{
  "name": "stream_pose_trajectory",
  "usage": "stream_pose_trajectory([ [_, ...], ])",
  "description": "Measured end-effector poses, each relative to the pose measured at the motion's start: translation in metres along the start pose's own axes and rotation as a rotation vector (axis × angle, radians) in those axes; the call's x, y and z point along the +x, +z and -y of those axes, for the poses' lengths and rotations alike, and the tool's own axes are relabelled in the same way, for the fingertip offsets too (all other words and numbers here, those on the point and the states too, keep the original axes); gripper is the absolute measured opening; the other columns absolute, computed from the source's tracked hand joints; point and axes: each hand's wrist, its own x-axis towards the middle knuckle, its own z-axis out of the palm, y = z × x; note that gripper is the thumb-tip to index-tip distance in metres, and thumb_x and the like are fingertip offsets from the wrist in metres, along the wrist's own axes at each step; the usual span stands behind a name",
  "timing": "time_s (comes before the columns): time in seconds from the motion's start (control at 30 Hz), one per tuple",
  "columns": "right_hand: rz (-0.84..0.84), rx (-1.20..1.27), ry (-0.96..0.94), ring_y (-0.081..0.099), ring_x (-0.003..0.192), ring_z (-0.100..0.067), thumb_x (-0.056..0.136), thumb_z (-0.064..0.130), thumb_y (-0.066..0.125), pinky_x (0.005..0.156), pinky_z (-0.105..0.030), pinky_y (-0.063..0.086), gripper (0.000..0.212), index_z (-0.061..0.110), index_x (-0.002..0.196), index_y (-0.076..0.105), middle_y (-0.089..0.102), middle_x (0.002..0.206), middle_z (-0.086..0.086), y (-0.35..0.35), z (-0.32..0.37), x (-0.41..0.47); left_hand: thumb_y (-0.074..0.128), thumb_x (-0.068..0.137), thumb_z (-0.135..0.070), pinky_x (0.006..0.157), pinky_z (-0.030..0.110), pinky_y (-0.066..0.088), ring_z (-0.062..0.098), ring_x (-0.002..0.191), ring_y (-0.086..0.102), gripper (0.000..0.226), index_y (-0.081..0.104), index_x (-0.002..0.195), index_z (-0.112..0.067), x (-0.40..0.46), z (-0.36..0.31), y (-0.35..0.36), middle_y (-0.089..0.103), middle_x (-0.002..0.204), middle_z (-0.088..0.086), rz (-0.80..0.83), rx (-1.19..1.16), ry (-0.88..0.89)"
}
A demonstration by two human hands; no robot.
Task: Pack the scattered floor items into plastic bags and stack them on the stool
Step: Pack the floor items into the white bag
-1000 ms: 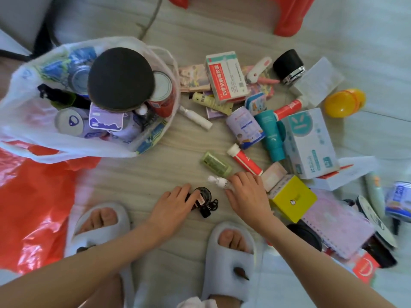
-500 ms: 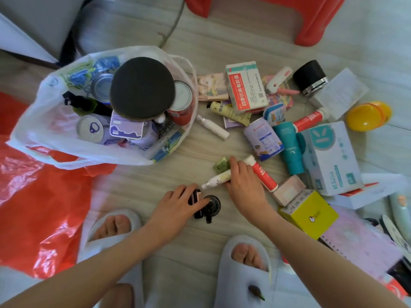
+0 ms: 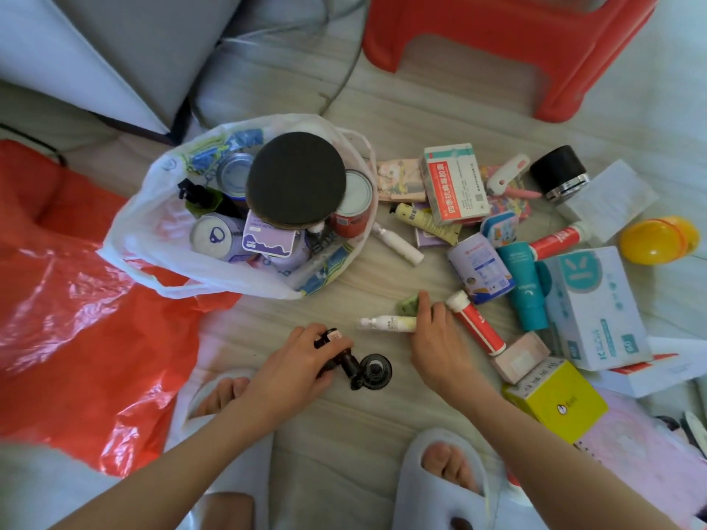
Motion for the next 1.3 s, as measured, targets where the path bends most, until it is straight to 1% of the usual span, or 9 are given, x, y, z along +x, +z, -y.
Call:
stream_pose_trajectory([
  [0.1,0.022,0.069,0.052,0.041,0.117,-0.031,0.091,0.005,0.040,0.093,-0.036,0.039,0.069,0.004,0.147,0.000,0.032,0.132,-0.018,-0.005,0.005,-0.002,0.042,0.074,-0.041,0.073,0.039,0.054,0.024,0.093,0.056,0.040,0.043,0.115,-0.041,0.000,-0.003,-0.023,0.052,0.110,0.005,-0.045,-0.142,-0.096],
  [0.27,0.072,0.113,0.098,0.046,0.111,-0.035,0.092,0.005,0.040,0.091,-0.037,0.040,0.069,0.004,0.147,-0.001,0.034,0.130,-0.023,-0.010,0.012,0.000,0.051,0.074,-0.039,0.079,0.008,0.039,0.010,0.090,0.053,0.042,0.048,0.115,-0.040,0.008,-0.009,-0.064,0.052,0.104,0.004,-0.267,-0.278,-0.156],
  [0.53,0.052,0.477,0.236,0.048,0.114,-0.039,0.097,0.021,0.044,0.094,-0.033,0.038,0.060,0.009,0.147,0.014,0.035,0.133,-0.027,-0.030,0.033,0.002,0.069,0.078,-0.020,0.080,0.038,0.053,0.015,0.087,0.057,0.044,0.058,0.120,-0.025,0.019,-0.002,-0.149,0.051,0.101,0.000,-0.617,-0.298,-0.250],
  [0.67,-0.134,0.663,0.176,0.045,0.113,-0.028,0.097,0.019,0.043,0.092,-0.028,0.034,0.059,0.012,0.148,0.014,0.039,0.133,-0.021,-0.060,0.058,-0.005,0.067,0.080,-0.019,0.084,0.036,0.050,0.022,0.090,0.059,0.043,0.058,0.122,-0.022,0.031,0.015,-0.192,0.050,0.101,0.002,-0.885,-0.176,-0.292],
  [0.83,-0.314,0.680,-0.041,0.040,0.122,-0.027,0.095,0.018,0.047,0.099,-0.031,0.031,0.061,0.014,0.147,0.016,0.035,0.137,-0.015,-0.114,0.102,0.006,0.065,0.081,-0.015,0.085,0.043,0.046,0.040,0.097,0.055,0.046,0.055,0.126,-0.017,0.048,0.046,-0.182,0.052,0.110,0.024,-0.564,-0.021,-0.461],
  [0.93,-0.260,0.555,-0.159,0.039,0.123,-0.030,0.096,0.020,0.045,0.094,-0.024,0.027,0.061,0.013,0.148,0.014,0.032,0.137,-0.016,-0.149,0.128,0.024,0.064,0.081,-0.015,0.085,0.049,0.046,0.042,0.105,0.049,0.044,0.056,0.124,-0.014,0.048,0.061,-0.163,0.050,0.113,0.024,-0.407,0.062,-0.501],
  [1.13,-0.123,0.133,-0.186,0.047,0.114,-0.039,0.093,0.020,0.048,0.094,-0.041,0.040,0.051,0.003,0.137,0.028,0.036,0.132,-0.021,-0.170,0.173,0.077,0.070,0.074,-0.015,0.071,0.043,0.047,0.040,0.088,0.057,0.025,0.069,0.098,-0.006,0.047,0.069,-0.161,0.063,0.096,0.018,-0.588,0.275,-0.337],
  [1.2,-0.089,0.036,-0.210,0.046,0.115,-0.039,0.094,0.022,0.048,0.094,-0.040,0.039,0.048,-0.001,0.133,0.032,0.038,0.131,-0.022,-0.170,0.184,0.086,0.070,0.076,-0.020,0.074,0.043,0.042,0.037,0.096,0.054,0.036,0.063,0.110,-0.012,0.048,0.073,-0.173,0.062,0.109,0.014,-0.614,0.391,-0.435],
  [1.3,-0.043,-0.060,-0.278,0.046,0.115,-0.039,0.095,0.025,0.047,0.095,-0.041,0.037,0.046,0.001,0.133,0.036,0.039,0.130,-0.021,-0.168,0.193,0.090,0.058,0.087,-0.033,0.089,0.044,0.036,0.036,0.116,0.045,0.055,0.038,0.136,-0.020,0.055,0.088,-0.193,0.050,0.129,0.013,-0.387,0.270,-0.651],
])
